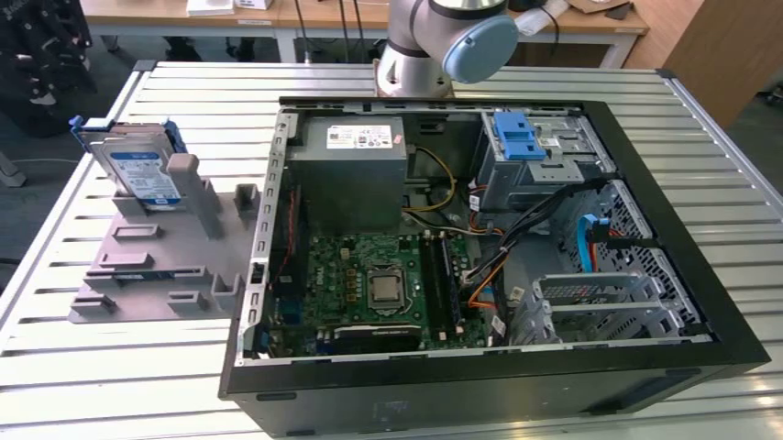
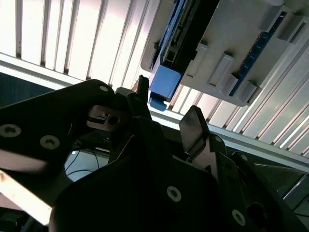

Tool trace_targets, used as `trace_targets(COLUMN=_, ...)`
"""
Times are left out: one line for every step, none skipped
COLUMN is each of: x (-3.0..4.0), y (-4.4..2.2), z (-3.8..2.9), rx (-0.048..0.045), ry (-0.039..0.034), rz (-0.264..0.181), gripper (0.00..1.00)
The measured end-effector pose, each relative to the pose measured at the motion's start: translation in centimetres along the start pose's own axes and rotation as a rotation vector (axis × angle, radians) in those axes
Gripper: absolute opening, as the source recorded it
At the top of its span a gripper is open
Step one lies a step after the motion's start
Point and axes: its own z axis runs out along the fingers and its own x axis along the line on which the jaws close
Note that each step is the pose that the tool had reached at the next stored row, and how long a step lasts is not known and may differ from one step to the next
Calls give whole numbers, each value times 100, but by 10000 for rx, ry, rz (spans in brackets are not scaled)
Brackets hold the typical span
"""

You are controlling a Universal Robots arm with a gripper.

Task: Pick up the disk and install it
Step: 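Pick up the disk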

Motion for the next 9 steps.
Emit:
trace_targets(x=1, y=0, z=10, rx=15, ry=4, rz=-52, gripper=53)
trace_targets(x=1, y=0, z=15, rx=47, ry=2, rz=-147, gripper=53)
trace_targets(x=1, y=0, z=20, rx=100, ry=-7, rz=-261, gripper=53)
trace_targets(x=0, y=0, z=24, rx=184, ry=-20, rz=-381, gripper=53)
trace_targets(x=1, y=0, z=28, rx=251, ry=-30, rz=-468, gripper=53)
trace_targets(x=1, y=-1, z=35, rx=289, ry=-33, rz=-532, gripper=53)
trace_targets(x=1, y=-1, z=48, rx=300, ry=-36, rz=-584, gripper=53)
trace_targets(x=2, y=-1, z=63, rx=297, ry=-35, rz=-652, gripper=53)
trace_targets(x=2, y=-1, z=79, rx=294, ry=-35, rz=-735, gripper=53)
